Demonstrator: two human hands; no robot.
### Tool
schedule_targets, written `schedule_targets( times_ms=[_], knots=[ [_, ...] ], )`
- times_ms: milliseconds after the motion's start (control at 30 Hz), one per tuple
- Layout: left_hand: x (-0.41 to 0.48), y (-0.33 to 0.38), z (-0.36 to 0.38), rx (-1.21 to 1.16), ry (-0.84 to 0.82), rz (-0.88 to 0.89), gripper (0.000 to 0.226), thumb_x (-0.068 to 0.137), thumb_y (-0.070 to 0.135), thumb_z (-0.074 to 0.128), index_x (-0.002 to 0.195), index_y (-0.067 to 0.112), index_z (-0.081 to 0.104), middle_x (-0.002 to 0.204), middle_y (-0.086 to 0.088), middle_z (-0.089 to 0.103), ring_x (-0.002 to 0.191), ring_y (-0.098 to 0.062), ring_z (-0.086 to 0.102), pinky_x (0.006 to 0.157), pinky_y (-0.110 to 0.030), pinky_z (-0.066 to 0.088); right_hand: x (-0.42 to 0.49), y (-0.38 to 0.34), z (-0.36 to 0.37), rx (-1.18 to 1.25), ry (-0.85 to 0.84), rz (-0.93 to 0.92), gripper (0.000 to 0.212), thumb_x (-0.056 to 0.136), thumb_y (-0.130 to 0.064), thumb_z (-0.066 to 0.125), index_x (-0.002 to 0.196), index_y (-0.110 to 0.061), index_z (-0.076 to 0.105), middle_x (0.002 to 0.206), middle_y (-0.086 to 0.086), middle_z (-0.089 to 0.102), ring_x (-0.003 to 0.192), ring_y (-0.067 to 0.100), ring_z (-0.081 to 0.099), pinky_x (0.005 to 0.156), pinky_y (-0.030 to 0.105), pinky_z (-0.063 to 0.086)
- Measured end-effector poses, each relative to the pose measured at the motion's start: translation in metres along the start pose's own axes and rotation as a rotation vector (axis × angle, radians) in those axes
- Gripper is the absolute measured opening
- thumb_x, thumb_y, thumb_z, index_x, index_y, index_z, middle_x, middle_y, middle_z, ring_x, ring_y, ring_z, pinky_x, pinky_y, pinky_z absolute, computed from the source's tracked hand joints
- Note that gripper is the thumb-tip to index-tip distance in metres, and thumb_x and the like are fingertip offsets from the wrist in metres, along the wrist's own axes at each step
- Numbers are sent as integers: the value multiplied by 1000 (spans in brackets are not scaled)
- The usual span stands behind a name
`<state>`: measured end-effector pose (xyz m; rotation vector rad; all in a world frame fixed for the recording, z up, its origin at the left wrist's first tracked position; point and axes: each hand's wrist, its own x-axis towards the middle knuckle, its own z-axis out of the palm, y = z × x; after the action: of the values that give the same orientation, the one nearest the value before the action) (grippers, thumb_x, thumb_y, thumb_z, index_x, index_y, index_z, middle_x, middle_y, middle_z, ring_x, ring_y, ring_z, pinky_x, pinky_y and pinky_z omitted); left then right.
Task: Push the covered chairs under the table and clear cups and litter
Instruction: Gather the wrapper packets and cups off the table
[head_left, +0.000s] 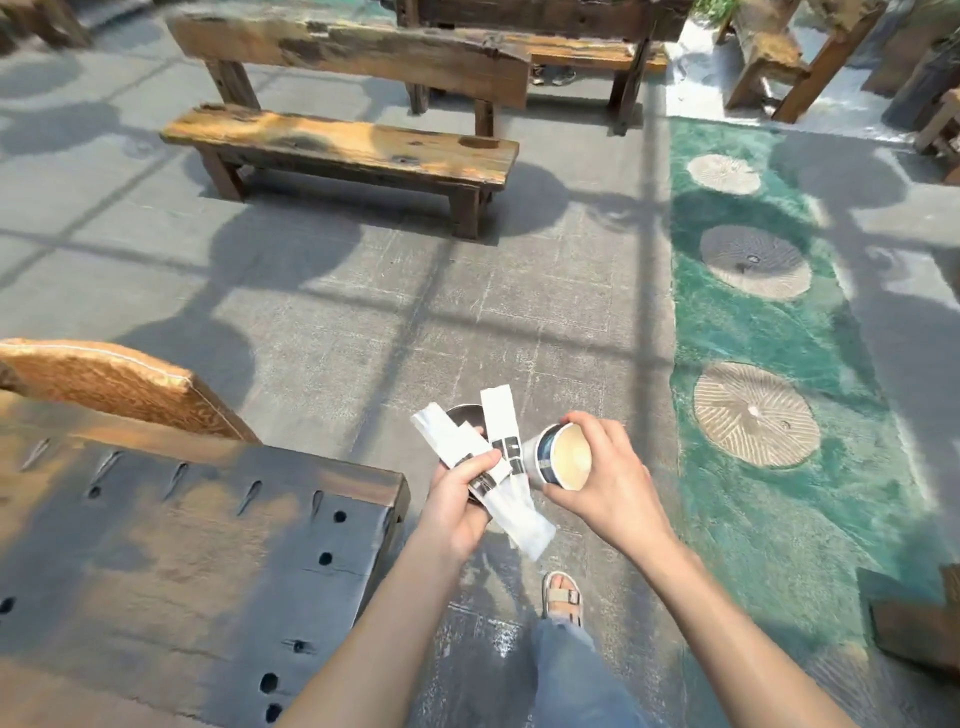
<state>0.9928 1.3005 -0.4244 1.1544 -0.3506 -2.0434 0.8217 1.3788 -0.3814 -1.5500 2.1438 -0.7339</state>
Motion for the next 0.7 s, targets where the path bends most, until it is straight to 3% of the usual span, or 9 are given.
schedule_targets(
  times_ms=[67, 167, 233, 333, 500, 567, 700],
  knots=[
    [21, 7, 13, -46, 51, 20, 68, 74, -5, 74, 139, 8, 57, 132, -26, 65, 121, -45, 62, 101, -68, 48, 37, 7, 0, 12, -32, -32, 80, 68, -47, 86, 134, -42, 42, 129, -8, 47, 119, 19, 55, 88, 36, 47],
    [53, 16, 31, -87, 155, 91, 60, 81, -11, 68, 138, 4, 56, 125, -27, 67, 103, -38, 69, 93, -57, 56, 86, 18, -4, 14, -93, -52, 80, 69, -40, 86, 136, -38, 43, 130, -4, 47, 119, 23, 55, 93, 41, 50],
    [76, 20, 36, -128, 217, 128, 55, 85, -14, 63, 137, 3, 56, 125, -29, 66, 101, -37, 67, 89, -55, 58, 112, 25, -5, 15, -145, -76, 80, 69, -38, 86, 137, -38, 44, 132, -4, 47, 120, 23, 55, 94, 44, 51],
    [104, 25, 39, -148, 284, 144, 49, 85, -13, 63, 131, 4, 59, 107, -21, 73, 84, -29, 73, 68, -41, 63, 146, 35, -2, -12, -228, -103, 84, 69, -38, 87, 141, -38, 42, 136, -4, 45, 121, 24, 55, 95, 46, 50],
    [152, 31, 32, -160, 361, 60, 36, 86, -11, 67, 119, 3, 63, 100, -17, 72, 77, -26, 72, 85, -47, 57, 193, 50, 18, 5, -281, -92, 79, 70, -37, 86, 137, -39, 45, 134, -3, 46, 119, 25, 55, 90, 44, 50],
    [176, 38, 29, -161, 382, 78, 33, 85, -12, 67, 113, 5, 65, 94, -14, 74, 74, -24, 73, 78, -43, 60, 212, 54, 33, 15, -299, -92, 78, 70, -39, 85, 137, -39, 44, 132, -2, 46, 118, 25, 55, 89, 45, 50],
    [229, 53, 16, -90, 404, 41, 41, 86, -8, 69, 125, -1, 62, 107, -18, 72, 80, -26, 73, 73, -39, 63, 252, 66, 76, 8, -292, -79, 82, 70, -31, 86, 139, -40, 42, 133, -1, 44, 118, 26, 54, 88, 43, 50]
  ],
)
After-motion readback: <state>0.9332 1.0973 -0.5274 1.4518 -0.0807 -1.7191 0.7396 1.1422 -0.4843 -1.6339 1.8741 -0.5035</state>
